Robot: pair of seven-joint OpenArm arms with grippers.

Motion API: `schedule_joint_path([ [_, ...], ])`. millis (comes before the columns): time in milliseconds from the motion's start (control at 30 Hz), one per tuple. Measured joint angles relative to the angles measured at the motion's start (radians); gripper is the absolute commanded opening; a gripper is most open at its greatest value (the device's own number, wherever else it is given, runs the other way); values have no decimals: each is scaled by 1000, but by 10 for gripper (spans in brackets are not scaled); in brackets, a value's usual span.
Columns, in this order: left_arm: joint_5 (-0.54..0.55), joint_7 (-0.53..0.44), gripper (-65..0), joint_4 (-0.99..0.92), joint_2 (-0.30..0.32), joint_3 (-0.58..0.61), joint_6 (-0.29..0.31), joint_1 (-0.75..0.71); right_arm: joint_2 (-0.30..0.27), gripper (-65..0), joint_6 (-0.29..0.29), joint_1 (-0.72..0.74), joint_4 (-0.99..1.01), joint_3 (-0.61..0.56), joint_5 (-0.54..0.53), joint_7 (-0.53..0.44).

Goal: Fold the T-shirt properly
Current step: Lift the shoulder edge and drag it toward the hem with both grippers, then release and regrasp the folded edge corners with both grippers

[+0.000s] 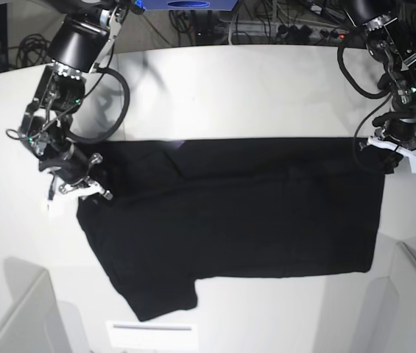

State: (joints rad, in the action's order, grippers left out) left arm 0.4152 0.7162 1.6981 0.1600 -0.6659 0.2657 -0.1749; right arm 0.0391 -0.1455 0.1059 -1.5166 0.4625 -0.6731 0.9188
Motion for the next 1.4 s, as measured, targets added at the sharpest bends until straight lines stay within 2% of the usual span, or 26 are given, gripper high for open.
schedule_joint_path([
  [133, -3, 2, -650, -16, 1, -1, -57, 14, 2, -650, 0, 4, 24, 0, 0, -3],
  [267, -3, 3, -650, -30, 1, -1, -60, 18, 1, -650, 0, 4, 31, 0, 0, -34],
  [633, -3, 3, -650, -31, 1, -1, -61, 31, 0, -650, 0, 4, 48, 0, 0, -33],
  [667, -3, 3, -627, -31, 1, -1, -61, 33, -1, -650, 0, 5, 48, 0, 0, -33],
  [800, -3, -1, -466, -31, 1, -1, -61, 54, 0, -647, 0, 4, 48, 0, 0, -32],
  [933, -3, 0, -324, -32, 1, -6, -61, 53, -1, -389, 0, 4, 48, 0, 0, -32],
  [1033, -2, 2, -244, -32, 1, -6, -61, 59, -1, -255, 0, 5, 48, 5, -3, -33],
  [1100, -3, 3, -217, -32, 1, -9, -65, 75, -1, -240, 0, 7, 48, 7, -3, -35],
  [1233, 4, 6, -216, -5, 0, -13, -65, 68, -9, -240, 0, 15, 43, 27, -10, -79],
  [1400, 3, -2, -216, 59, -2, -146, -40, 11, -12, -252, 11, -37, -77, 146, 2, -85],
])
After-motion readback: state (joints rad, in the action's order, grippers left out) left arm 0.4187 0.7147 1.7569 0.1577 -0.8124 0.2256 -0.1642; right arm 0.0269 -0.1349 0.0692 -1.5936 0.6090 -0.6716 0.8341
